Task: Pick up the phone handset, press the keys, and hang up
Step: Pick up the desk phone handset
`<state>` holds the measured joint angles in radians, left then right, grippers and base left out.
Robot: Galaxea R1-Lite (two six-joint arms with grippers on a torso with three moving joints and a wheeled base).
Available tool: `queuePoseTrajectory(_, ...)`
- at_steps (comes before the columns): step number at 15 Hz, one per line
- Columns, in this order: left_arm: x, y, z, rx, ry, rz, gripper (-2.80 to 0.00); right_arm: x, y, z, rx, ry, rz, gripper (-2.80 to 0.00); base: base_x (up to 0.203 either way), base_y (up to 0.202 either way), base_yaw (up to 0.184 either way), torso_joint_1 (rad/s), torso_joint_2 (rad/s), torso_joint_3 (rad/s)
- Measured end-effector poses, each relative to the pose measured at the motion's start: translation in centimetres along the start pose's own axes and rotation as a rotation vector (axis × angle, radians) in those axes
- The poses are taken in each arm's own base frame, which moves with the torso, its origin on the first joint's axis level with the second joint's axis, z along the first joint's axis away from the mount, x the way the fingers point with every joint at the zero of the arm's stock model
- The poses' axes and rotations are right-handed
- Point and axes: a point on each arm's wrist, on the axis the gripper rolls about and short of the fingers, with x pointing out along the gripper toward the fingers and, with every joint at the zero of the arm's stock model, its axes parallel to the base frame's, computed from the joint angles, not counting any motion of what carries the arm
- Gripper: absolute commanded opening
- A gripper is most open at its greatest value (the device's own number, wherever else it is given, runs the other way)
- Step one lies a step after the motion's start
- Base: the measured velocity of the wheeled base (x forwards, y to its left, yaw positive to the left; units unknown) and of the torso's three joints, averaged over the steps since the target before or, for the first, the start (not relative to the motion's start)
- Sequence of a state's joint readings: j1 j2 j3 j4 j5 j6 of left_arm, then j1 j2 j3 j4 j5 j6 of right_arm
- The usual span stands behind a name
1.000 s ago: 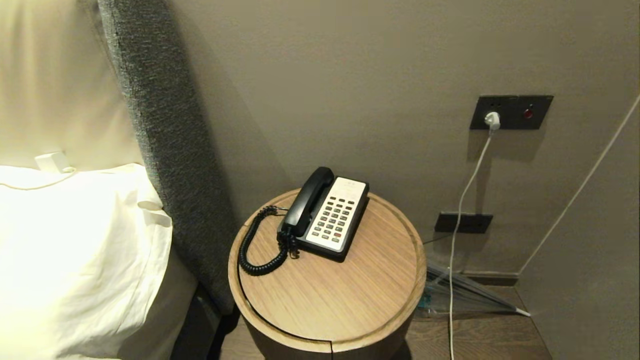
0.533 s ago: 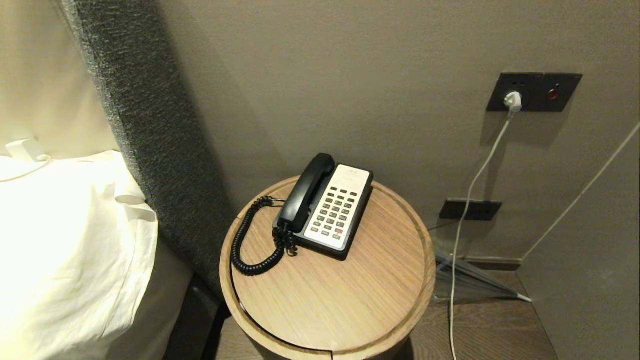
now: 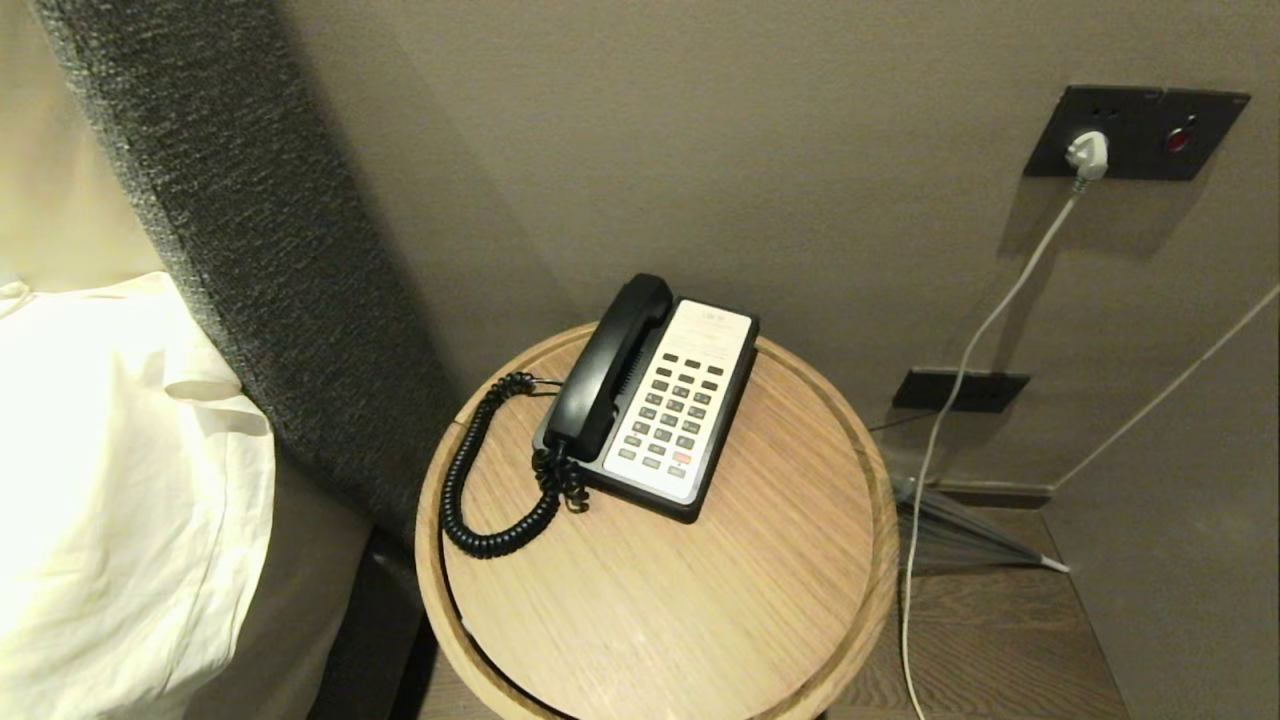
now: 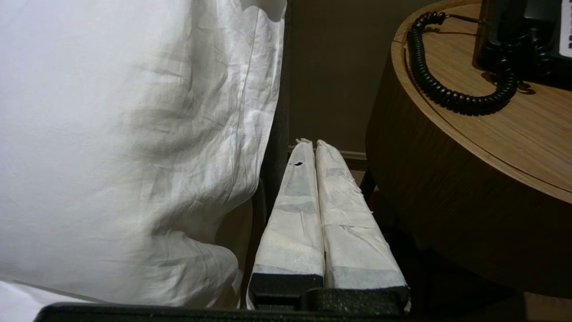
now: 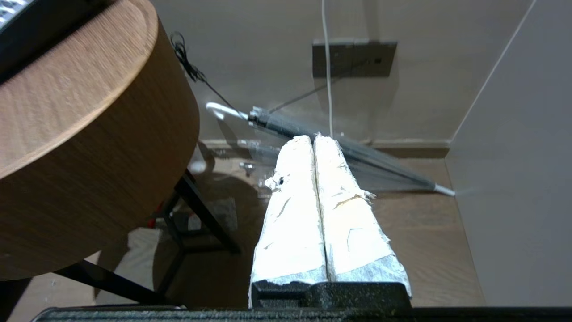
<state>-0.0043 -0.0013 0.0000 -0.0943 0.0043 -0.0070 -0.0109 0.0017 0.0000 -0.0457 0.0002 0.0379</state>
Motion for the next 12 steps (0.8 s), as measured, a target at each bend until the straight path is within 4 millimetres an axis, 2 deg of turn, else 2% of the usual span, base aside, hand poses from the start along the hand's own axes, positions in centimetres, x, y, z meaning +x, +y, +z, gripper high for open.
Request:
queuePoseTrajectory(7,0.0,0.0,0.0,0.0,0.0,0.0,-2.8,0.0,0.0,0.0,0.0,0.0,0.0,-2.8,0.0,0.0,0.0,0.003,0.0,-0.199)
queuePoseTrajectory(12,0.0,0.0,0.0,-0.002,0.0,0.001,-2.8,0.0,0.0,0.0,0.0,0.0,0.0,-2.8,0.0,0.0,0.0,0.003,0.0,-0.048)
